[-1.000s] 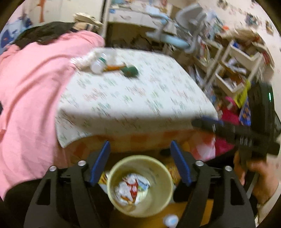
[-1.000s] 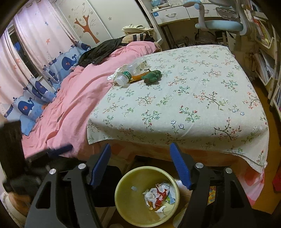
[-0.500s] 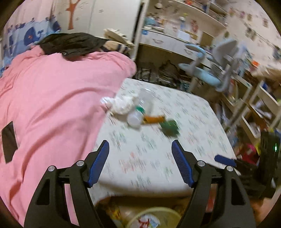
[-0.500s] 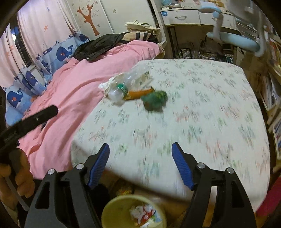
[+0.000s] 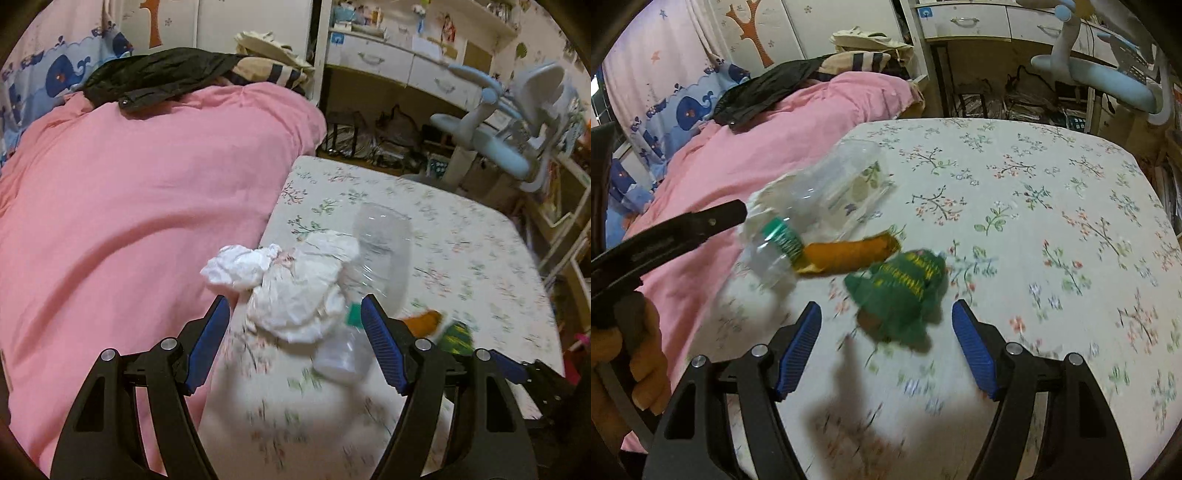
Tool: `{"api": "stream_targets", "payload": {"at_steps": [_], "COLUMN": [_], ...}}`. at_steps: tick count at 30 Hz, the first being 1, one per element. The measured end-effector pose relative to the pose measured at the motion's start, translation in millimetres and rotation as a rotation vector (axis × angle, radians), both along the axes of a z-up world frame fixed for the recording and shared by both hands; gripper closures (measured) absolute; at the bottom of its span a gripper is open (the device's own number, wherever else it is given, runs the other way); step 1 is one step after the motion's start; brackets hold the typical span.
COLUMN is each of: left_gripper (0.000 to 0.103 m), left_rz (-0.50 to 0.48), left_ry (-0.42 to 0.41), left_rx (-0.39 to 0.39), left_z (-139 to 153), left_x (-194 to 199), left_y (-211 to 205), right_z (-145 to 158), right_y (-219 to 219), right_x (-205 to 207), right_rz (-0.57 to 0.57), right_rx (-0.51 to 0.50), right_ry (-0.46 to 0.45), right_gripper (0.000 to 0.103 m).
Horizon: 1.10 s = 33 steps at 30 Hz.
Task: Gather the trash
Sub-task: 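Grasp the green plush toy with the right tool while the left tool grasps white tissues, then lift the green plush toy with the right tool while the left tool holds the tissues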
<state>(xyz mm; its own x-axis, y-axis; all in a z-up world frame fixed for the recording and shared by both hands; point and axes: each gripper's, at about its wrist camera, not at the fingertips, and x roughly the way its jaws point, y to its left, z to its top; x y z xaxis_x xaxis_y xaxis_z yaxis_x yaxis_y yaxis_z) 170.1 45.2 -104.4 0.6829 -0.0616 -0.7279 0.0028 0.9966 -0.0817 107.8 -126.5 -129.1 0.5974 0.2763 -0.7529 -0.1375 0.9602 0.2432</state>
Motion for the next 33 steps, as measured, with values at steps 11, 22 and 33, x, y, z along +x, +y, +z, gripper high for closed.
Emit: {"api": "stream_targets", "payload": {"at_steps": [11,22,33], "left_gripper": [0.092,0.092,0.092], "left_rz": [0.074,-0.035,-0.136], "left_ry": [0.010,-0.038,0.048], "left_rx": [-0.361,-0.626,-0.507], "left_z": [7.9,26.1,20.3], "left_x": [4.4,-58.5,-114.3], "left_y": [66.7,76.9,36.4], "right_z": [-6.2,23.6,40.6], "right_y": [-13.5,-34.9,-65.0], "right_x": [2.3,-50.9,-102.7], "right_rz": [0.053,0.076,0.036], "right_rx": [0.020,0.087,0.056], "right_ry": [0.048,0.029,0.025], "right_gripper": [0.065,0.065,0.065]}}
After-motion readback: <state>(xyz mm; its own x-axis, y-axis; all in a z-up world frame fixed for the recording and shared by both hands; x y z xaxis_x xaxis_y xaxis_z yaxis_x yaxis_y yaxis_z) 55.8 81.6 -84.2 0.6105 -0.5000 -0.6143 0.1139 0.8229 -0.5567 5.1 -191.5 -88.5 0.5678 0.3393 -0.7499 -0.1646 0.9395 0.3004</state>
